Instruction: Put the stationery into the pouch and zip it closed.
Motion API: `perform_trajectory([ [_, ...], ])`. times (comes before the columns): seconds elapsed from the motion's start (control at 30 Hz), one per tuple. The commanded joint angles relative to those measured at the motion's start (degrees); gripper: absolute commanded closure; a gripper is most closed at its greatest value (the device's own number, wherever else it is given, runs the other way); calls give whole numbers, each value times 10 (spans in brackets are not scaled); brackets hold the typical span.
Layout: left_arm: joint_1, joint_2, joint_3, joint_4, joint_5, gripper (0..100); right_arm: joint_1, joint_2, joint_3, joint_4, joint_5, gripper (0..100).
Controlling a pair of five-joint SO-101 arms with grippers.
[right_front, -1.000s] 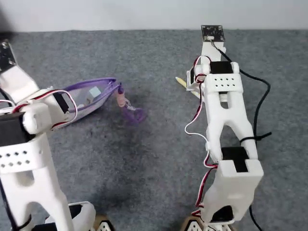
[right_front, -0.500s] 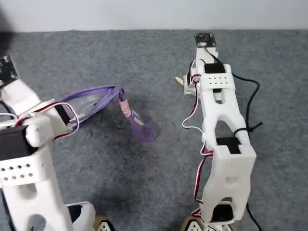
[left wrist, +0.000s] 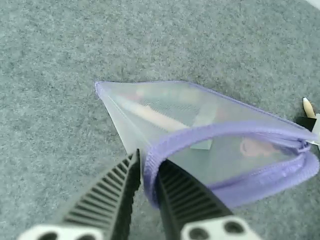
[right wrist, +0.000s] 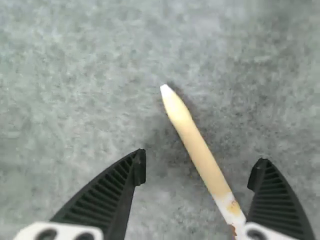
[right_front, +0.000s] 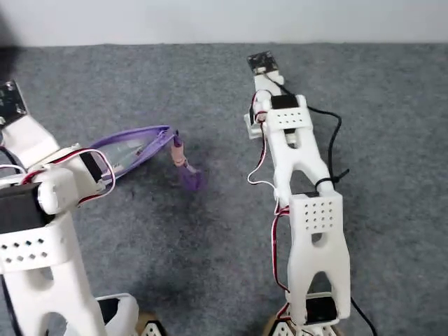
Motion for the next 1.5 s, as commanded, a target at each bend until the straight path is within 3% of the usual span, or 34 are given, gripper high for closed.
perform_trajectory([
  [0.0,0,-11,2,1,4,988,-3,15,-58,18,8,681],
  [0.23,0,-11,2,1,4,988,2,70,-127,69,8,704],
  [0.5,0,-11,2,1,4,988,2,90,-218,122,8,991],
  [0.87,0,-11,2,1,4,988,0,89,-431,370,8,991],
  [1.03,0,-11,3,1,4,988,8,85,-494,384,8,991],
  [1.23,0,-11,3,1,4,988,10,-16,-421,386,8,991],
  [1.47,0,-7,3,1,4,988,-15,-268,-157,385,4,991],
])
